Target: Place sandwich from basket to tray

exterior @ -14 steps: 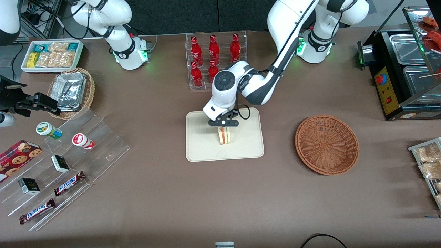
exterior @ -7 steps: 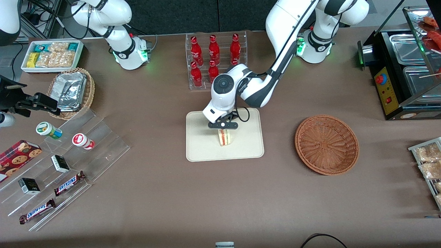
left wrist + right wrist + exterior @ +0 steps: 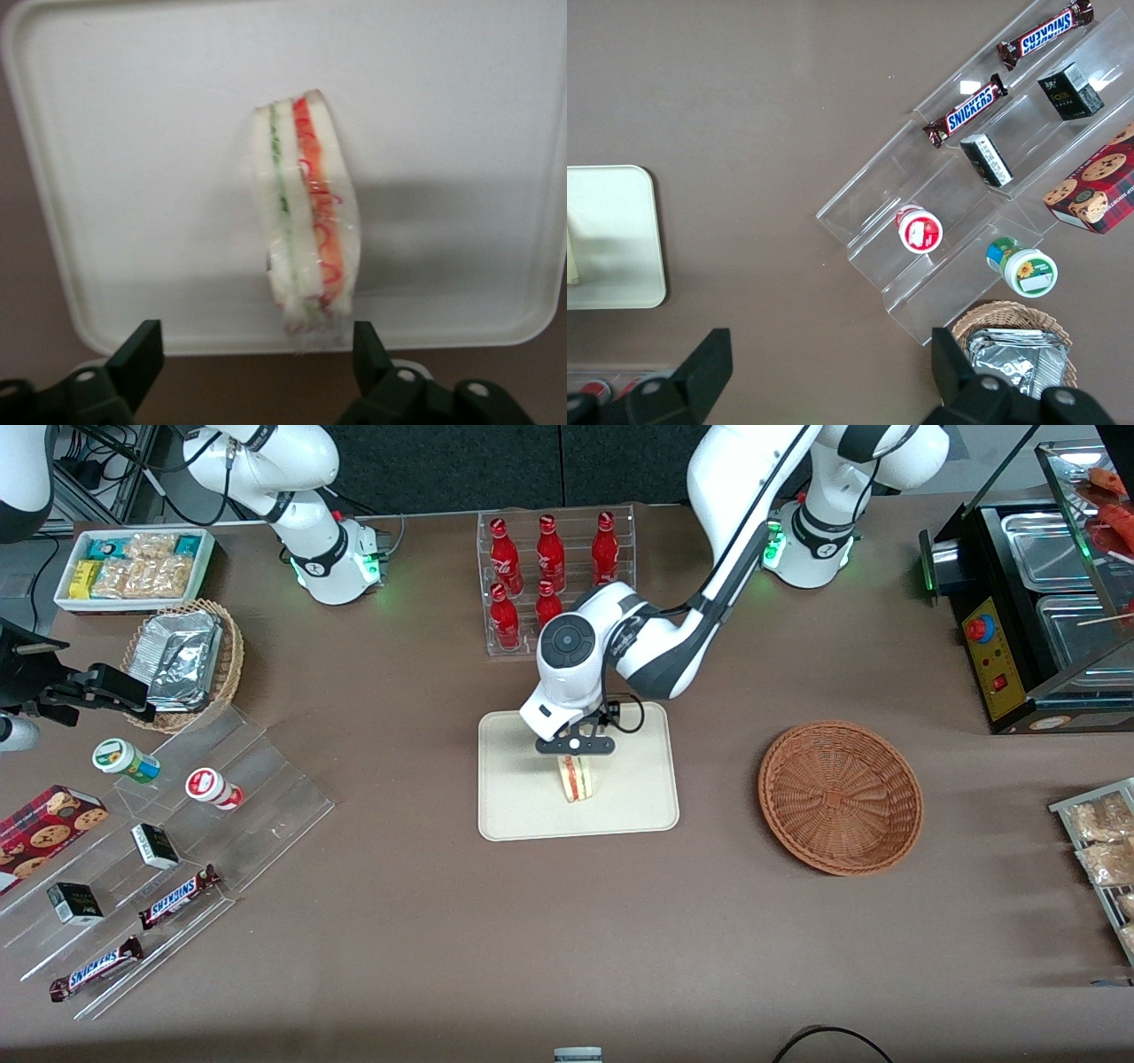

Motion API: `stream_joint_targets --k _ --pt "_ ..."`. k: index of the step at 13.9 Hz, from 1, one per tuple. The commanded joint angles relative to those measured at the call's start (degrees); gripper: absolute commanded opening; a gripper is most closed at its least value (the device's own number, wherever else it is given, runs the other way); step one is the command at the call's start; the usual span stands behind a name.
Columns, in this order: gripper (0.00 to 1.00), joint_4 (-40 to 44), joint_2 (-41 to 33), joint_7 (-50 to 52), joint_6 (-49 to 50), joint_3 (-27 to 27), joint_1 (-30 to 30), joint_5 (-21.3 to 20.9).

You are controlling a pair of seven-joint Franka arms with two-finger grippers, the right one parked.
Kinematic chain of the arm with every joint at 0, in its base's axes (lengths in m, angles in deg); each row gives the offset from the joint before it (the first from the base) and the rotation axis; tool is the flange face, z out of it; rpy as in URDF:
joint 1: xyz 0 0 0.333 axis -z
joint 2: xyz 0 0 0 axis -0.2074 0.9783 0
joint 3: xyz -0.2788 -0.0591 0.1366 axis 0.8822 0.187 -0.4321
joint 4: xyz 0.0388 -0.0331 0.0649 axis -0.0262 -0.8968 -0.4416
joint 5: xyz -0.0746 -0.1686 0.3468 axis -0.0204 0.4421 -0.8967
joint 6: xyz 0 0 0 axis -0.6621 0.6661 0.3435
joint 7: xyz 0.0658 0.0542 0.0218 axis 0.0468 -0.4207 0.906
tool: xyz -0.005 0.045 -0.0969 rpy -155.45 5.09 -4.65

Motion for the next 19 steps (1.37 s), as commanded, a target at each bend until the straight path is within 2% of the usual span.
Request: stream_joint_targets --k 1,8,13,19 --pt "1.0 1.77 -5.66 -0.34 8.27 0.03 -4.44 1.98" --pt "1.0 1.6 -19.55 -3.94 23.82 -0.14 -14.2 1.64" --pt "1.0 1.07 -24.39 -10.61 30.51 -0.32 -19.83 0.15" --pt "1.0 0.19 -29.67 -27.21 36.93 -9.01 -20.62 -0.83"
